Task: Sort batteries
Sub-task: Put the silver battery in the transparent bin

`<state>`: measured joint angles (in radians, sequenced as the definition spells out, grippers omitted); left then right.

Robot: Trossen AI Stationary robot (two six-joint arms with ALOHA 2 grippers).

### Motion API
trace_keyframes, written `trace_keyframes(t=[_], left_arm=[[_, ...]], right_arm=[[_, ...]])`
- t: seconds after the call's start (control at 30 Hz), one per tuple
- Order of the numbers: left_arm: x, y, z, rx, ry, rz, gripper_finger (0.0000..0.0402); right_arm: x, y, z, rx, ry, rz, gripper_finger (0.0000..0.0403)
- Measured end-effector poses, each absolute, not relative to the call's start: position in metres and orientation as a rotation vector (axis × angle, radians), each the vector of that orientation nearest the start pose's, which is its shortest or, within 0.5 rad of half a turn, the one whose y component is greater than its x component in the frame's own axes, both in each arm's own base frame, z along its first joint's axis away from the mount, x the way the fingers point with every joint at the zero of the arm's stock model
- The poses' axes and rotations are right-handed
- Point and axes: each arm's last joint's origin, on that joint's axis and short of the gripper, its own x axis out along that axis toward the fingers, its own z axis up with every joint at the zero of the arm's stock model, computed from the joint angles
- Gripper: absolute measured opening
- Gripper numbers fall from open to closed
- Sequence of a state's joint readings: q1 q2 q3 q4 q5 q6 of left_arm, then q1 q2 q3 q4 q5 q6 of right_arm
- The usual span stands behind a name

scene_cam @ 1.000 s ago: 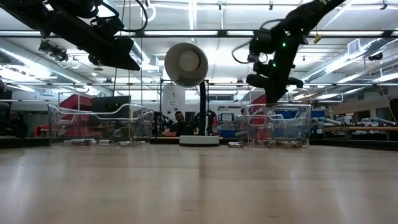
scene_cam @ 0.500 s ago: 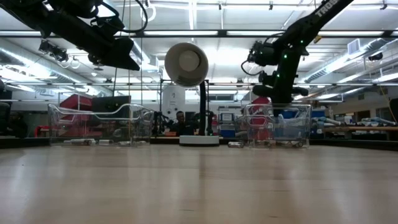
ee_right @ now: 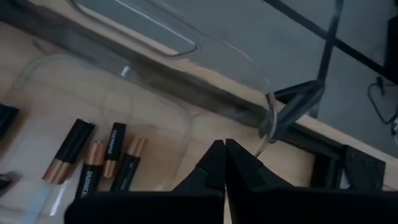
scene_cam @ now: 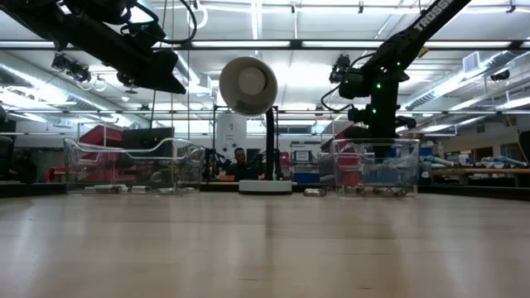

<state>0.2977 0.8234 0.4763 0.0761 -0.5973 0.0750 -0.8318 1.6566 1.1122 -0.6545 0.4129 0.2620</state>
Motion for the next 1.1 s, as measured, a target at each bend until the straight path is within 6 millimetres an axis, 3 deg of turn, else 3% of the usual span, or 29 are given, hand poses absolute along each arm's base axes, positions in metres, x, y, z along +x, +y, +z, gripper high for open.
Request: trace_keyframes(t=[0.33, 0.67, 0.87, 1.1], left_arm=[[0.167, 0.068, 0.246, 0.111, 0.310, 0.883, 0.0122], [0.167, 0.068, 0.246, 0.114, 0.312, 0.877, 0.0122], [0.169, 0.065, 0.245, 0.148, 0.326, 0.778, 0.0122], [0.171, 0.066, 0.251, 0.147, 0.262, 0.785, 0.0122]], right_arm=[[0.197, -0.249, 0.206, 0.361, 1.160, -1.250, 0.0000], [0.192, -0.240, 0.231, 0.323, 1.081, -1.237, 0.0000], [0.208, -0.210, 0.258, 0.265, 0.992, -0.980, 0.0000], [0.249, -0.149, 0.272, 0.077, 0.931, -0.824, 0.0000]])
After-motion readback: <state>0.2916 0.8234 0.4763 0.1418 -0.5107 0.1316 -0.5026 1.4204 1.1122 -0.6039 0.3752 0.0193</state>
